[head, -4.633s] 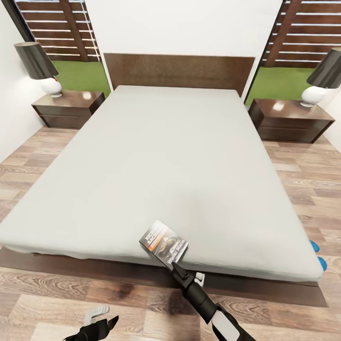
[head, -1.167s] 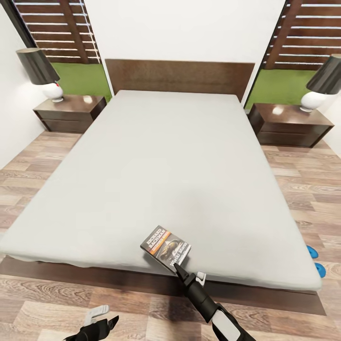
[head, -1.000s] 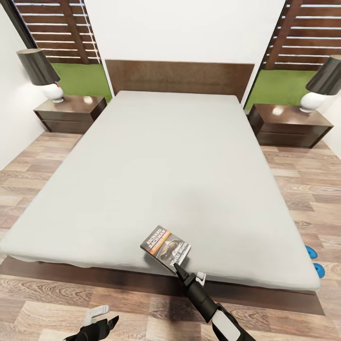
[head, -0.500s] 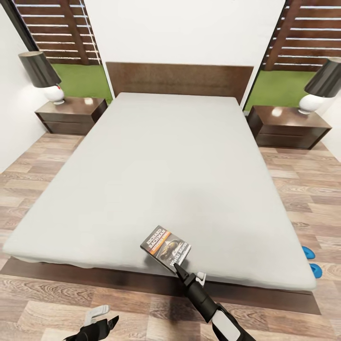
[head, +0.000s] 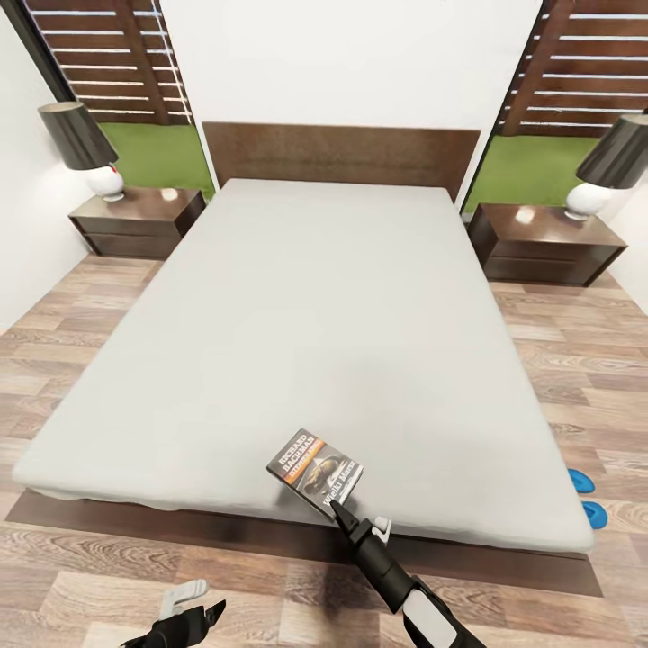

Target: In the bedroom, move the book from the bed onto either nightstand, and place the two sandals side by side next to the bed.

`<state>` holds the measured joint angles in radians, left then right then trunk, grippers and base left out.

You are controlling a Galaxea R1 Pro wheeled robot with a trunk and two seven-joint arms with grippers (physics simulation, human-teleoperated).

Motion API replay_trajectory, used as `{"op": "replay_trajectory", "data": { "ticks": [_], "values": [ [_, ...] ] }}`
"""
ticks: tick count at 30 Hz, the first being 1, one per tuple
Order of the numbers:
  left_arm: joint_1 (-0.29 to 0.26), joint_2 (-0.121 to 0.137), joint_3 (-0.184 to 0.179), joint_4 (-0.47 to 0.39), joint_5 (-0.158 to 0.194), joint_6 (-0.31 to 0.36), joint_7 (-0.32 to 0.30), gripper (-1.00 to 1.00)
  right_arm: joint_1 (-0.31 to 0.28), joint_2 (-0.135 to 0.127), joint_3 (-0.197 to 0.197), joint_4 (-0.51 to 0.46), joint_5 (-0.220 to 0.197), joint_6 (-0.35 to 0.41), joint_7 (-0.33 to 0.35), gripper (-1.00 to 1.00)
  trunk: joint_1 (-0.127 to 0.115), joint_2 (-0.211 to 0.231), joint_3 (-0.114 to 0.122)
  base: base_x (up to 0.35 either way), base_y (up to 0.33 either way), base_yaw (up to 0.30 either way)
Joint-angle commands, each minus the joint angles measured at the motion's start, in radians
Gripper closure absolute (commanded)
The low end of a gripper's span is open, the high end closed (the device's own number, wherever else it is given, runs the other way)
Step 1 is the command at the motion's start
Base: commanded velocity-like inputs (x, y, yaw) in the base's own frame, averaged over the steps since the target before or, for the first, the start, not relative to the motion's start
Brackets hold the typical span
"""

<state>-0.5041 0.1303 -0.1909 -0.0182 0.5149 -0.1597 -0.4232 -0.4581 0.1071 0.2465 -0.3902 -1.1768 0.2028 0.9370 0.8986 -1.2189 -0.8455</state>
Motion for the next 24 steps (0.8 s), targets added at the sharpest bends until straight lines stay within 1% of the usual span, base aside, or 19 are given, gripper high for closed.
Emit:
{"op": "replay_trajectory", "data": {
  "ticks": [1, 24],
  "values": [
    [-0.001, 0.000, -0.008, 0.001, 0.008, -0.004, -0.003, -1.00, -0.001, 0.000, 0.003, 0.001, -0.010, 0.009, 0.002, 1.00, -0.004, 0.007, 0.003, 0.000, 0.000, 0.000],
    [-0.001, 0.000, -0.008, 0.001, 0.008, -0.004, -0.002, -1.00, -0.001, 0.000, 0.004, 0.001, -0.010, 0.009, 0.001, 1.00, -0.092, 0.168, 0.075, 0.000, 0.000, 0.000]
  ]
}}
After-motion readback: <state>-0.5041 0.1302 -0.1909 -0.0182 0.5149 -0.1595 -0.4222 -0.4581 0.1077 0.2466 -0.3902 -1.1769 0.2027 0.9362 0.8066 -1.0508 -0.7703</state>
